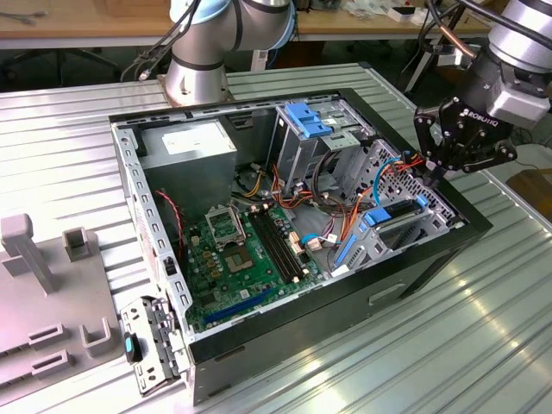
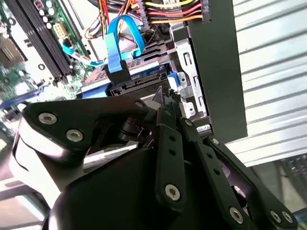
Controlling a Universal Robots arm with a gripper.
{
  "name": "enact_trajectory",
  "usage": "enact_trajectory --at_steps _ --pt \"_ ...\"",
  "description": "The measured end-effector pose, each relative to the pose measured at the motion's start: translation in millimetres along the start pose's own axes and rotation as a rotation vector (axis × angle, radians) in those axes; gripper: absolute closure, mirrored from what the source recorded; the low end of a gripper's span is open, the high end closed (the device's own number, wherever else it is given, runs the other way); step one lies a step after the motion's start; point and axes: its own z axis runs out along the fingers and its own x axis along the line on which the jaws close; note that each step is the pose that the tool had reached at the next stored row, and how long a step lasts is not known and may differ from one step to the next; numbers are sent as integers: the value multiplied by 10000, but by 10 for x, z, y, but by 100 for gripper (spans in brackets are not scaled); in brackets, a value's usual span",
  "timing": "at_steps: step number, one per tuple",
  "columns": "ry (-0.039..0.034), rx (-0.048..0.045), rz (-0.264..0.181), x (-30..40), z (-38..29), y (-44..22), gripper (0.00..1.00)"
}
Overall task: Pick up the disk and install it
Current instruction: 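Insert the first disk wire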
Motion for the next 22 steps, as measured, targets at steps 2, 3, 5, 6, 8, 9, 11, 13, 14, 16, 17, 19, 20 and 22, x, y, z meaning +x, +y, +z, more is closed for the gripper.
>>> enact_trajectory --at_steps 2,3,5,6,8,9,11,13,14,16,17,19,20,22 --pt "4 12 -598 7 0 -8 89" --pt "6 18 -885 10 0 -12 89" --pt "11 31 -1527 19 0 -21 89" --pt "12 36 -1778 24 0 -26 89" --pt "16 48 -2370 40 0 -45 89" --pt "17 50 -2506 43 0 -48 89" --pt "21 61 -3027 56 0 -63 89" --pt "24 71 -3514 63 1 -71 89" --pt "25 76 -3728 67 2 -76 89" --pt "27 81 -4020 71 5 -79 89" --pt "30 87 -4315 73 7 -83 89" --pt "32 94 -4664 71 8 -102 89" --pt "32 96 -4720 59 7 -126 89" --pt "32 97 -4796 46 7 -153 89"
